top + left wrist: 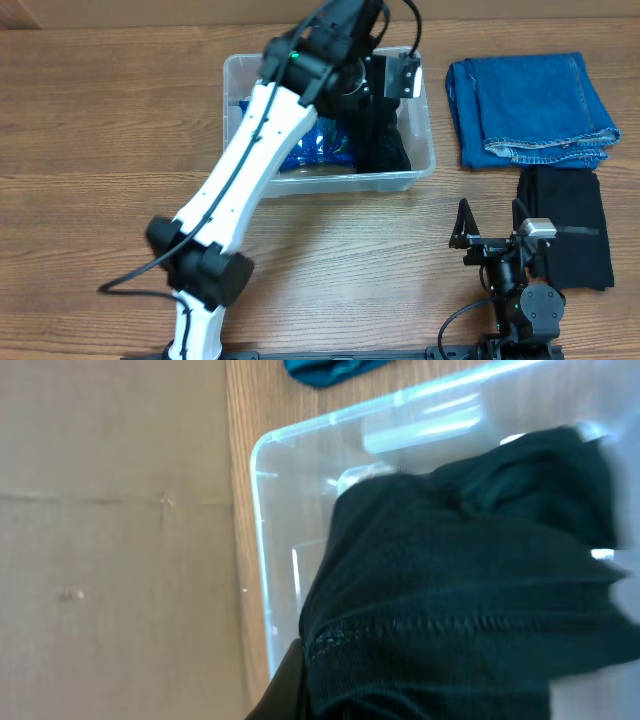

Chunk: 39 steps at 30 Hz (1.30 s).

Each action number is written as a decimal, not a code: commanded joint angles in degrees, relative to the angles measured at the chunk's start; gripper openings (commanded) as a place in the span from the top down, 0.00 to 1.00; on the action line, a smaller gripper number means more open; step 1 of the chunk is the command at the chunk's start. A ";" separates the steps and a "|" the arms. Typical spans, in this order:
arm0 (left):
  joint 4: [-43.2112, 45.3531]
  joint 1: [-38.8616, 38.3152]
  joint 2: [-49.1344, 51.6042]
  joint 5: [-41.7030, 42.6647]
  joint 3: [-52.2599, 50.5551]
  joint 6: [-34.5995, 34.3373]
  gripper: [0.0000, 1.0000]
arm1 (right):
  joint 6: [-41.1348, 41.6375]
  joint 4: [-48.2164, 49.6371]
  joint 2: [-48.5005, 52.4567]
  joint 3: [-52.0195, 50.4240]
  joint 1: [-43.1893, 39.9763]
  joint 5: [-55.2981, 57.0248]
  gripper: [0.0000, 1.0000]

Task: Pack container
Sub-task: 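Lay the black cloth into the bin on the right side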

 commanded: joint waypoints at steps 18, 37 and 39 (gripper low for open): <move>2.67 -3.61 8.33 3.39 1.36 0.11 0.14 | 0.00 0.39 -0.46 -0.59 -0.15 -0.04 0.00; -13.51 11.45 -9.35 -9.97 7.63 -61.48 0.00 | 0.00 0.39 -0.46 -0.59 -0.15 -0.04 0.00; -18.14 17.33 -9.60 -11.13 7.61 -64.83 0.00 | 0.00 0.39 -0.46 -0.59 -0.15 -0.04 0.00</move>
